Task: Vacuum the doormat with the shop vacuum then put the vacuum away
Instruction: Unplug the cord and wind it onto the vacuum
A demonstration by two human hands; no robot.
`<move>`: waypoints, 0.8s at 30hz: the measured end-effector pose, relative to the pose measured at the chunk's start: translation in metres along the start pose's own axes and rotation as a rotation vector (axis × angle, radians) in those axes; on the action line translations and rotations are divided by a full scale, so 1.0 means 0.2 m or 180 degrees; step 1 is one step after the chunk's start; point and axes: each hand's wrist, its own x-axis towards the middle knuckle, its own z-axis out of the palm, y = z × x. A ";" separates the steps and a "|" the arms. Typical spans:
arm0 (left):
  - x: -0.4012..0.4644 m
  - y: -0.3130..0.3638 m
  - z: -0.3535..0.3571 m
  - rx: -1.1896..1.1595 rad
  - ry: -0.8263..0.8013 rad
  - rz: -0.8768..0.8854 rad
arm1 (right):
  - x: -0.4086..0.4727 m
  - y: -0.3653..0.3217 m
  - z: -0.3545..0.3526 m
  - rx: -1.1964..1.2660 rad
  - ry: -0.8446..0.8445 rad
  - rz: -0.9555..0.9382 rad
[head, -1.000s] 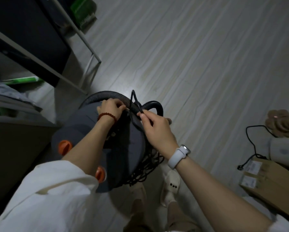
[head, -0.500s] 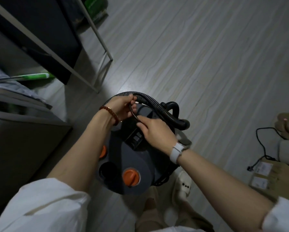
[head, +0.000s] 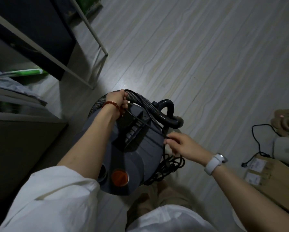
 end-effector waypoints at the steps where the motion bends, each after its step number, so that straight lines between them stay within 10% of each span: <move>1: 0.00 -0.01 0.03 -0.0129 -0.0035 -0.0144 | 0.00 0.06 -0.05 -0.0164 0.0032 0.0073; 6: -0.04 -0.07 0.13 -0.0674 -0.0087 0.0022 | 0.03 0.18 -0.07 -0.0037 0.1612 0.0046; 10: -0.09 -0.08 0.13 -0.0623 -0.0034 0.0212 | 0.01 0.12 -0.02 0.0211 0.0624 -0.0253; 14: -0.14 -0.06 0.16 -0.0736 -0.0187 0.0182 | 0.09 0.06 -0.22 0.1120 0.1897 -0.0243; 19: -0.26 -0.07 0.16 -0.1537 -0.0450 0.0014 | 0.00 0.05 -0.09 0.0254 0.0464 -0.0354; 24: -0.25 -0.04 0.14 -0.0628 -0.0424 0.0525 | -0.12 0.10 0.06 0.1041 -0.0061 0.0017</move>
